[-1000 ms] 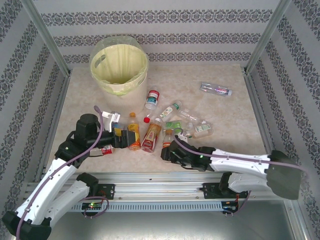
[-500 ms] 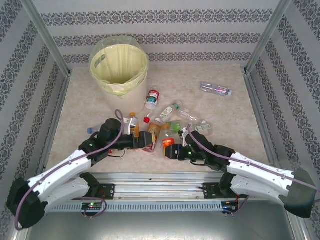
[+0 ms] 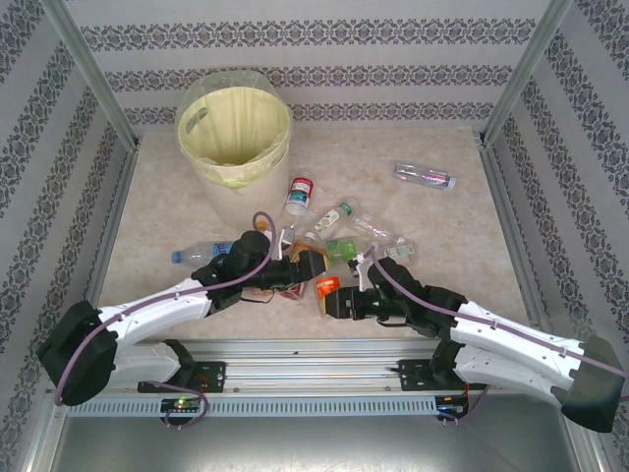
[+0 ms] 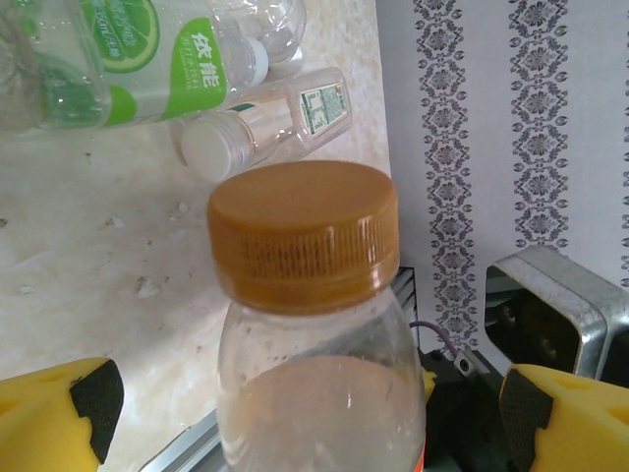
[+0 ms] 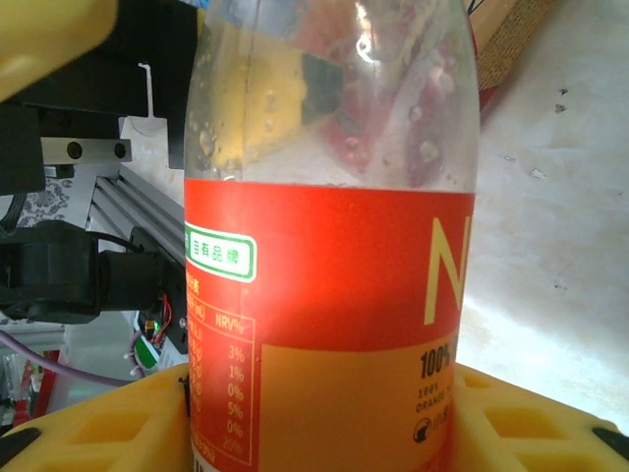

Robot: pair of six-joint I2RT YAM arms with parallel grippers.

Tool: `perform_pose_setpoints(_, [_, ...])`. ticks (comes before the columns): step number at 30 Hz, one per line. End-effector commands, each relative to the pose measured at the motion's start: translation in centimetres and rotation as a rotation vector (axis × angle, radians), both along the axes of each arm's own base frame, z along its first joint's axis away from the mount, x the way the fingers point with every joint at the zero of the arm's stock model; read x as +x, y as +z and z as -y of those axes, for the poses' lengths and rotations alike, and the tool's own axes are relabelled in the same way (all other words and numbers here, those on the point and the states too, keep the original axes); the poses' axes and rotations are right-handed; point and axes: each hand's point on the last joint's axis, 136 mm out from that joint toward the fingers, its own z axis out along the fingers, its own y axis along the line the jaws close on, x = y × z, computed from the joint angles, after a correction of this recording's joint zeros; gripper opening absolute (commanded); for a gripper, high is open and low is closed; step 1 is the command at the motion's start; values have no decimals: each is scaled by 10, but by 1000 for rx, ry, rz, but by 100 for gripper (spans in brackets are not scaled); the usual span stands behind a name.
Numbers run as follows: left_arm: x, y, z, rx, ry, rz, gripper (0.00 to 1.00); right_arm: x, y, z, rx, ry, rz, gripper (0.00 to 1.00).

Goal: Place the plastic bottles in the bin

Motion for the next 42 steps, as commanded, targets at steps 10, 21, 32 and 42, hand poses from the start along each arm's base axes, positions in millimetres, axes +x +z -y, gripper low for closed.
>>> perform_pose_setpoints(10, [4, 30, 23, -115, -10, 7, 74, 4, 18, -4, 38, 9, 44, 47])
perform_pose_setpoints(21, [7, 43, 27, -125, -31, 62, 49, 9, 21, -5, 40, -2, 64, 48])
perform_pose_setpoints(32, [15, 68, 16, -76, -11, 157, 49, 17, 45, 4, 61, -42, 158, 80])
perform_pose_setpoints(42, [44, 112, -12, 43, 49, 249, 49, 6, 106, 28, 114, -30, 309, 98])
